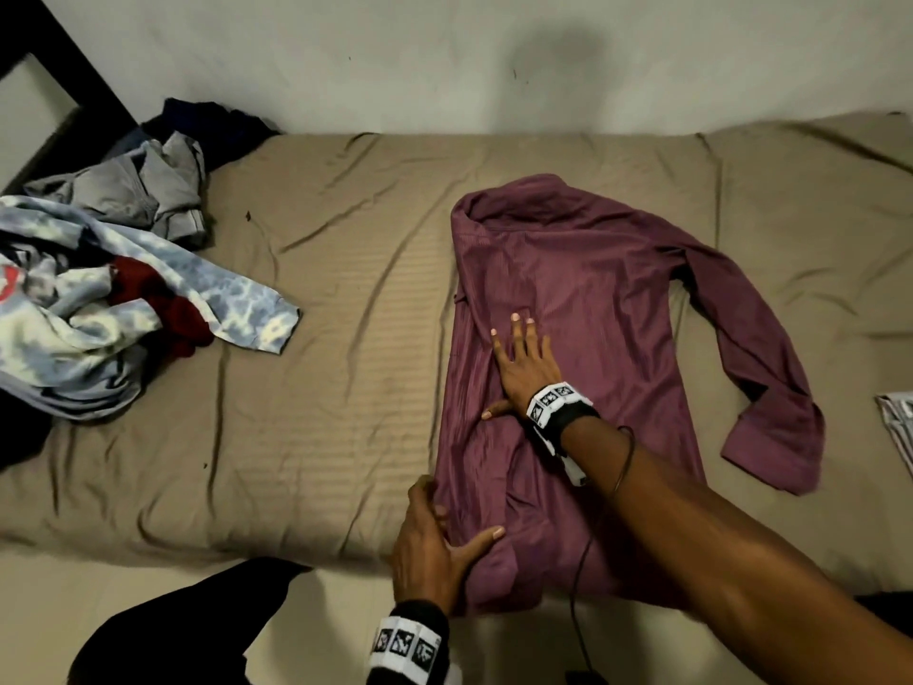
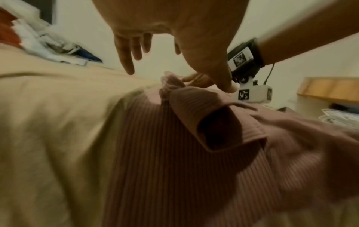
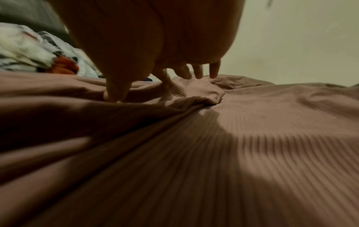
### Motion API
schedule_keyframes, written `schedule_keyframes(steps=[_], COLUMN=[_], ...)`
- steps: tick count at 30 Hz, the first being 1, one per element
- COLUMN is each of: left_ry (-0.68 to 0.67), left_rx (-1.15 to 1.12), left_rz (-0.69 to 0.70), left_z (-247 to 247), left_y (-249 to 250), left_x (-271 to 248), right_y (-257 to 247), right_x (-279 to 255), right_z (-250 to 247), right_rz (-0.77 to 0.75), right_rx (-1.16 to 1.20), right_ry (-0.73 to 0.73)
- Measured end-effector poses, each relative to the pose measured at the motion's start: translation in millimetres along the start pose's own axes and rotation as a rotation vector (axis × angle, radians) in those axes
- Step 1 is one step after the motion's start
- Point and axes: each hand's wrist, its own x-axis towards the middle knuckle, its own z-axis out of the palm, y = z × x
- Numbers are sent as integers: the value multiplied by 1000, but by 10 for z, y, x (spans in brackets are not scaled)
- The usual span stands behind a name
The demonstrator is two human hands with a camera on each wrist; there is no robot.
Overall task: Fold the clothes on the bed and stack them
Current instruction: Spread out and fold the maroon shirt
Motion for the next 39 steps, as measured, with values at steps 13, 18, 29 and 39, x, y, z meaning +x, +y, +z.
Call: schedule_keyframes(steps=[13, 18, 29, 39], left_ry=[-252, -11, -546, -326], left_rx=[583, 85, -549, 184], left_rz=[305, 181, -170, 262], left_z=[333, 205, 942, 882], left_y=[70, 162, 1186, 1418], left_x=[-68, -360, -534, -147], right_y=[50, 803, 1340, 897], right_x=[-933, -1932, -2827, -2789], right_z=[405, 681, 1267, 486], right_rz=[-146, 550, 793, 659], right_rx=[335, 651, 1239, 391], right_ry=[-91, 374, 285, -4])
